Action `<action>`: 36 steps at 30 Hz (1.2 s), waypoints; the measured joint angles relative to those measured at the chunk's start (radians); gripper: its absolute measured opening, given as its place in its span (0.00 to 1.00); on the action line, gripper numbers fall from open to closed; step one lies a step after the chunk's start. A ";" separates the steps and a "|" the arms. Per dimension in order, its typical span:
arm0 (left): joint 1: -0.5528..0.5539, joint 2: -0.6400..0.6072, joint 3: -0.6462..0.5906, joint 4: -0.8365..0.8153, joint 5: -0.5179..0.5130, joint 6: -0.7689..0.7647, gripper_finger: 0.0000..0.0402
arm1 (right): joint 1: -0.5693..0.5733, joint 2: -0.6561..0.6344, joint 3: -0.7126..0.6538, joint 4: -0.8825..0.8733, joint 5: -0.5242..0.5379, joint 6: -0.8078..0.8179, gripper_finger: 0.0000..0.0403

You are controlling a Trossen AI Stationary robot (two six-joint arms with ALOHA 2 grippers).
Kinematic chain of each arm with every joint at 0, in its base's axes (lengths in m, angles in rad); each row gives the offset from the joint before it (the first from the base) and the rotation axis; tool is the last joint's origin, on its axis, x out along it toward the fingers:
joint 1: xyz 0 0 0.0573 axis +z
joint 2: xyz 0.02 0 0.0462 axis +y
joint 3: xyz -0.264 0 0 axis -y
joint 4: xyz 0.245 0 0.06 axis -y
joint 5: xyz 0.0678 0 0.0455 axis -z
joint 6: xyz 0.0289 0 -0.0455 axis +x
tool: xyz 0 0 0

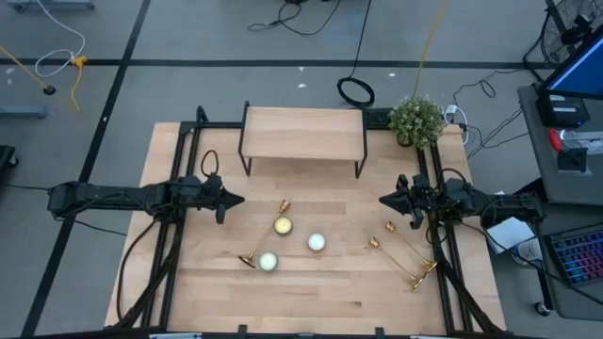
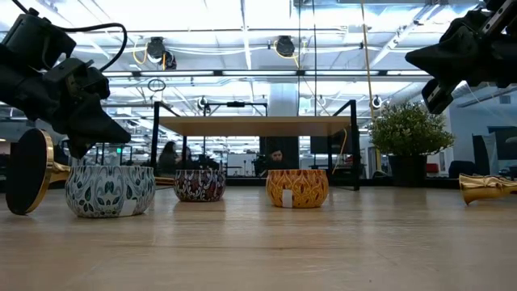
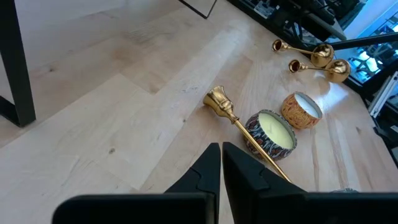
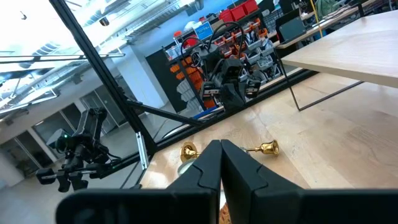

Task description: Pick & Place candle stick holders

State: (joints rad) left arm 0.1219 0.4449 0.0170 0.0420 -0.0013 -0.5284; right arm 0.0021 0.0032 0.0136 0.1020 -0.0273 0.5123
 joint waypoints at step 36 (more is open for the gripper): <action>0.002 0.000 0.000 0.388 -0.395 -0.192 0.05 | 0.000 0.000 0.000 0.344 0.624 0.659 0.02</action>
State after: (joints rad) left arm 0.1242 0.4450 0.0170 0.4297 -0.3960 -0.7202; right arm 0.0017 0.0032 0.0135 0.4461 0.5970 1.1711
